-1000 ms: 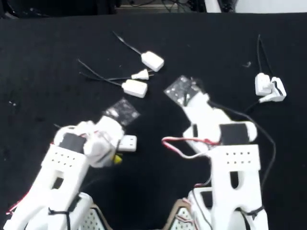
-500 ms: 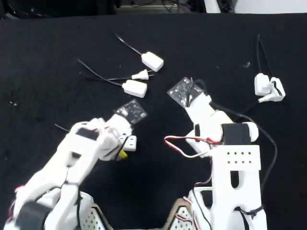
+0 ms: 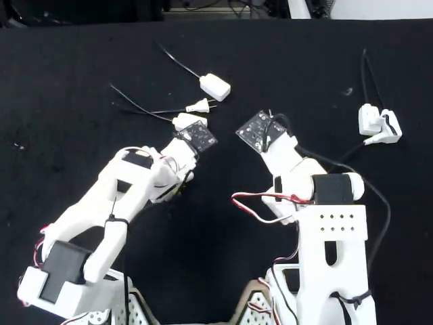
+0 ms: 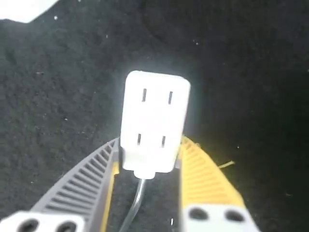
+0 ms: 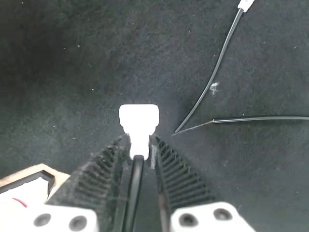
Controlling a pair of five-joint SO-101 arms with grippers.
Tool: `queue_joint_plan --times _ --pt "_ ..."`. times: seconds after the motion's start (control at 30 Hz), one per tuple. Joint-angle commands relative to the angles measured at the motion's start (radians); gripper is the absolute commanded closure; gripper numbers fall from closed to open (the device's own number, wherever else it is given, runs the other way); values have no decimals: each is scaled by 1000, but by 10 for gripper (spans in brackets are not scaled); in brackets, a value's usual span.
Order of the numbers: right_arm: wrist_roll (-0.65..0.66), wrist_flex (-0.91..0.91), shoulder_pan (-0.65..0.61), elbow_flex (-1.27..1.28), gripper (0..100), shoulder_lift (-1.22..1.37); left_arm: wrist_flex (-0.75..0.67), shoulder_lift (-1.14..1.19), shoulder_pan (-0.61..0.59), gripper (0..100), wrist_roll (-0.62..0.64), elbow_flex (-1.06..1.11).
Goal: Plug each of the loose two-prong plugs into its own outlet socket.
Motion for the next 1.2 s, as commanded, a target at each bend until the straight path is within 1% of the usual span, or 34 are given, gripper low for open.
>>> queue_joint_plan --times 0.0,0.1,0.3,0.47,0.57,0.67,0.7,0.73,0.8,0.87,1.0,1.07,1.17 --pt "8 -3 20 -7 988 -36 -26 0 -5 947 -9 -58" --pt "5 -3 15 -7 988 -36 -57 2 -16 902 -9 -61" --pt "3 -2 15 -7 988 -36 -72 2 -18 749 -5 -116" --pt "3 5 20 -7 988 -36 -60 -6 -25 744 -6 -134" --pt "2 5 17 -5 988 -36 25 -9 -62 744 -3 -151" --pt "2 3 14 -7 988 -36 189 -20 -110 744 -9 -145" --pt "3 2 14 -7 988 -36 224 -23 -125 744 -11 -124" --pt "5 0 14 -5 988 -36 226 -21 -143 744 -17 -91" --pt "8 -3 12 -8 988 -36 149 -29 -193 745 -51 -27" --pt "8 -3 9 -15 988 -36 41 -40 -242 745 -57 24" --pt "2 -3 -55 -5 988 -36 -141 -31 -300 745 -58 113" --pt "0 -3 -86 -8 988 -36 -184 -35 -317 745 -58 136" --pt "-29 -25 -144 -7 988 -36 -196 -43 -341 745 -55 137"
